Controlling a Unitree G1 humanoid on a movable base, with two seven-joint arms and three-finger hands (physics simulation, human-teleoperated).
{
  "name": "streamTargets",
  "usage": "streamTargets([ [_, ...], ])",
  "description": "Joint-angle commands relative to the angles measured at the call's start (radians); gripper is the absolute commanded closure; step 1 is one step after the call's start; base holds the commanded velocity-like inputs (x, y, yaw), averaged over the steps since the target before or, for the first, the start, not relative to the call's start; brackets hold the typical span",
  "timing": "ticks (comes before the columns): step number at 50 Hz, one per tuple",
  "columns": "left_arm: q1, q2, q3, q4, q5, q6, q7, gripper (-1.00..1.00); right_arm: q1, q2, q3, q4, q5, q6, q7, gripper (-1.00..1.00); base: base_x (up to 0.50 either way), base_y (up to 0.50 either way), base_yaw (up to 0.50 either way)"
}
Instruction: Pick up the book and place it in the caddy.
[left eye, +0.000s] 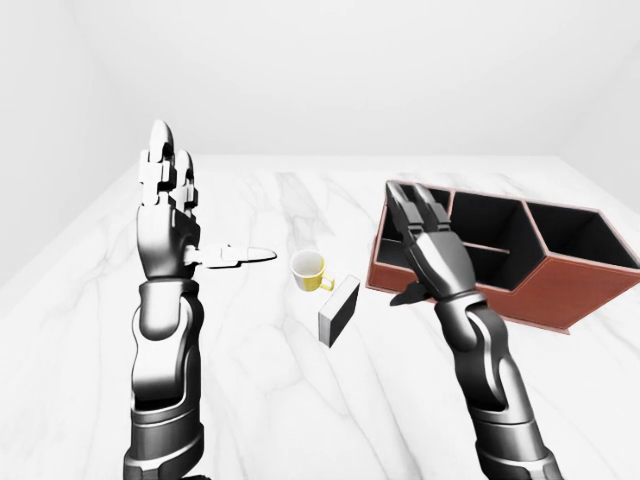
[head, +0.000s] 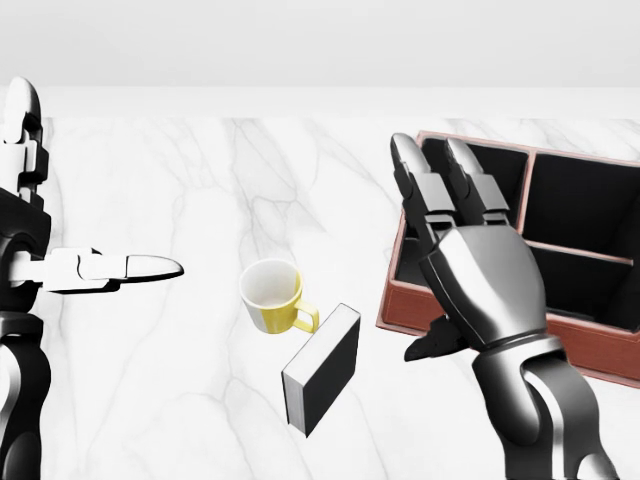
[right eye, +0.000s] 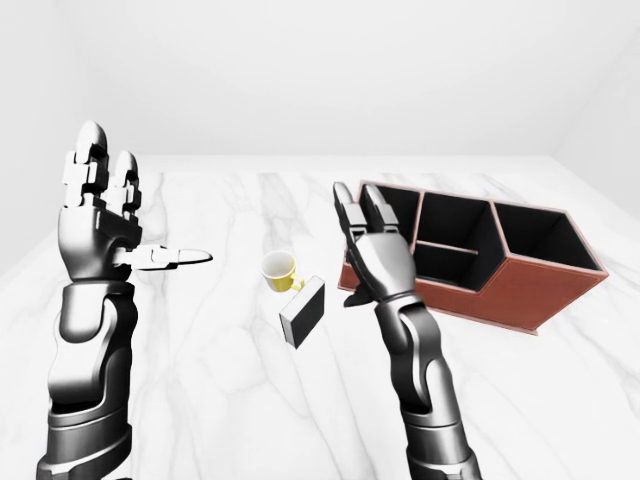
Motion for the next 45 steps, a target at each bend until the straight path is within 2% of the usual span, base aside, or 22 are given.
streamTargets([
  [1, 0.001, 0.001, -0.001, 0.002, 0.003, 0.000, -0.001, -1.00, -0.024, -0.003, 0.032, 0.054, -0.297, 0.000, -0.037, -1.00, 0.00, 0.00, 0.00],
  [6, 0.001, 0.000, 0.000, 0.004, 0.005, 0.000, 0.000, -1.00, -0.047, -0.004, 0.044, 0.081, -0.364, 0.000, -0.091, -1.00, 0.00, 0.00, 0.00],
  [9, 0.001, 0.000, 0.000, 0.006, 0.004, 0.000, 0.000, -1.00, -0.035, 0.013, 0.056, 0.069, -0.364, 0.000, -0.055, -1.00, 0.00, 0.00, 0.00],
  [13, 0.001, 0.000, 0.000, 0.006, 0.003, 0.000, 0.000, -1.00, 0.000, 0.038, 0.077, 0.021, -0.351, 0.000, 0.050, -1.00, 0.00, 0.00, 0.00],
  [18, 0.001, -0.001, 0.001, 0.006, 0.002, 0.000, 0.000, -1.00, 0.012, 0.060, 0.111, 0.012, -0.344, 0.000, 0.084, -1.00, 0.00, 0.00, 0.00],
  [36, -0.007, 0.002, 0.003, 0.012, -0.003, 0.000, 0.012, -1.00, -0.036, 0.115, 0.203, 0.155, -0.456, 0.000, 0.029, -1.00, 0.00, 0.00, 0.00],
  [45, -0.010, 0.004, 0.005, 0.020, -0.001, 0.000, 0.017, -1.00, -0.104, 0.149, 0.249, 0.342, -0.550, 0.000, -0.064, -1.00, 0.00, 0.00, 0.00],
])
